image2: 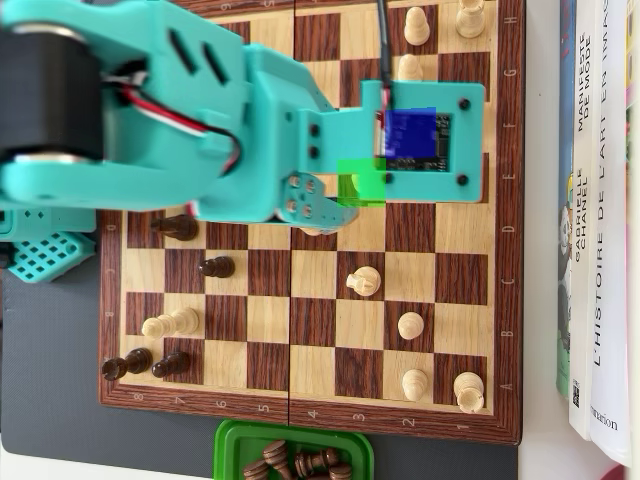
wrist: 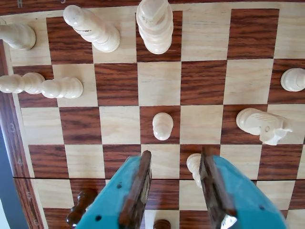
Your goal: Play chess
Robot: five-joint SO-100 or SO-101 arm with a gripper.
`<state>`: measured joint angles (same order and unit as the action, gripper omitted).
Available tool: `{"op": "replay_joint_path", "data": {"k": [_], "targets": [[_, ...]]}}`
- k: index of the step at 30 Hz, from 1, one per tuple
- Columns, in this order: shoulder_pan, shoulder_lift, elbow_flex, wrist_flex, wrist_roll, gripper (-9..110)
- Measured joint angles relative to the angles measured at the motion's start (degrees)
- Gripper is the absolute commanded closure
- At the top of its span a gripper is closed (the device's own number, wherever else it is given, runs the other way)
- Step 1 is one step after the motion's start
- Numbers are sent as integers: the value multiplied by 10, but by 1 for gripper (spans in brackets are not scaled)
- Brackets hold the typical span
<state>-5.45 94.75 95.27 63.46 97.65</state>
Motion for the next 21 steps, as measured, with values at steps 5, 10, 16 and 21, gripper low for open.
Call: {"op": "replay_joint_path", "data": {"k": [5,10,16,21], "targets": [[0,65,40,-19,0,86],[11,140,110,-76,0,86],[60,232,179,-88,-41,86],[94,296,206,-102,-91,86]]}}
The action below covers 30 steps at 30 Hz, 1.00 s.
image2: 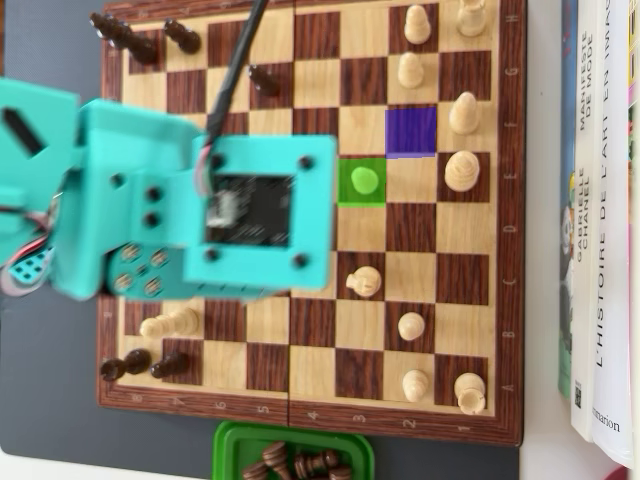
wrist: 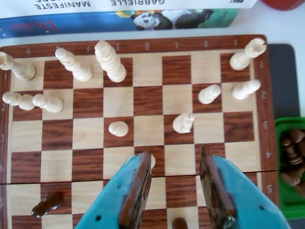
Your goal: Play chess
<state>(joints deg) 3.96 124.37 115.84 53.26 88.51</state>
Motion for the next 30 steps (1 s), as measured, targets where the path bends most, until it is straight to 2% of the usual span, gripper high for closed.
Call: {"op": "replay_joint_path", "data": {"k": [8,20,30], "targets": [[5,106,120,-185,-51,86],[-25,307,367,-528,-52,86],[-47,434,496,-763,-52,86]]}}
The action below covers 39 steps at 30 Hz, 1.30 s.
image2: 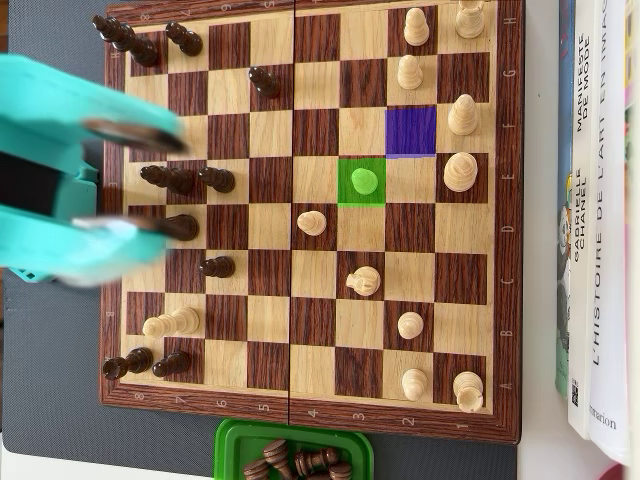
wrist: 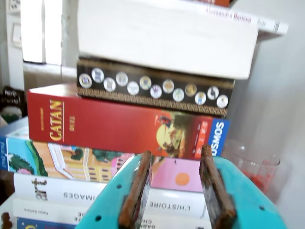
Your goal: Play chess
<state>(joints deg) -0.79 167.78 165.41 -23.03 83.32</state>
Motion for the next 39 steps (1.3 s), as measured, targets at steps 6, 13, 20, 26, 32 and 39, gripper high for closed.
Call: {"op": "replay_joint_path", "data": {"k": [6,13,20,26,32,39], "targets": [[0,91,67,-112,0,86],[0,198,94,-190,0,86],[1,234,99,-272,0,86],[0,235,142,-424,0,86],[1,241,144,-552,1,86],[5,245,144,-671,1,86]]}}
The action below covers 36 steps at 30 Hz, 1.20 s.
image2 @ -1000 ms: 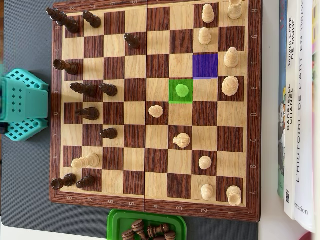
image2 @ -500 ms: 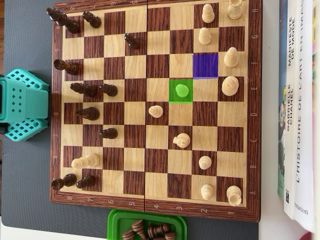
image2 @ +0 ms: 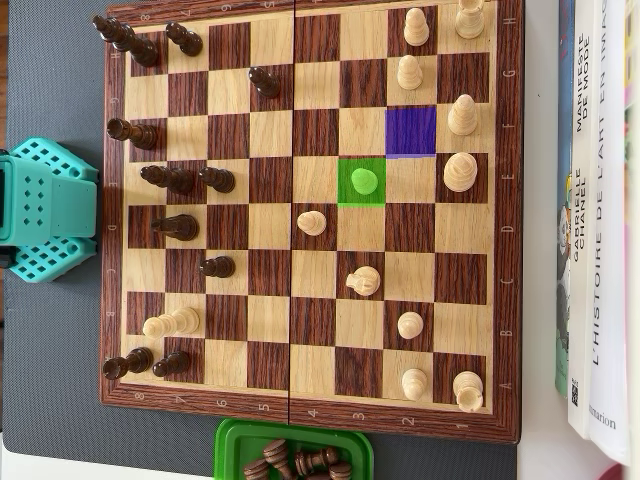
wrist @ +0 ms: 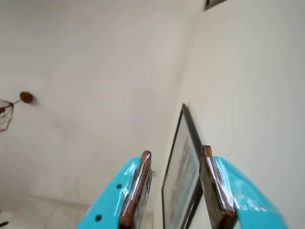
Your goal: Play chess
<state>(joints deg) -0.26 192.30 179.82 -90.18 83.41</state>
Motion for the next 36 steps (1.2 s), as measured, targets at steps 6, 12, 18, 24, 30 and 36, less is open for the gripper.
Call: {"op": "replay_joint_path", "data": {"k": [6,12,18,24,30,36], "targets": [[-1,0,0,-59,0,86],[-1,0,0,-124,0,86],[0,0,0,-132,0,86],[0,0,0,-132,0,86],[0,0,0,-132,0,86],[0,0,0,-132,0,86]]}}
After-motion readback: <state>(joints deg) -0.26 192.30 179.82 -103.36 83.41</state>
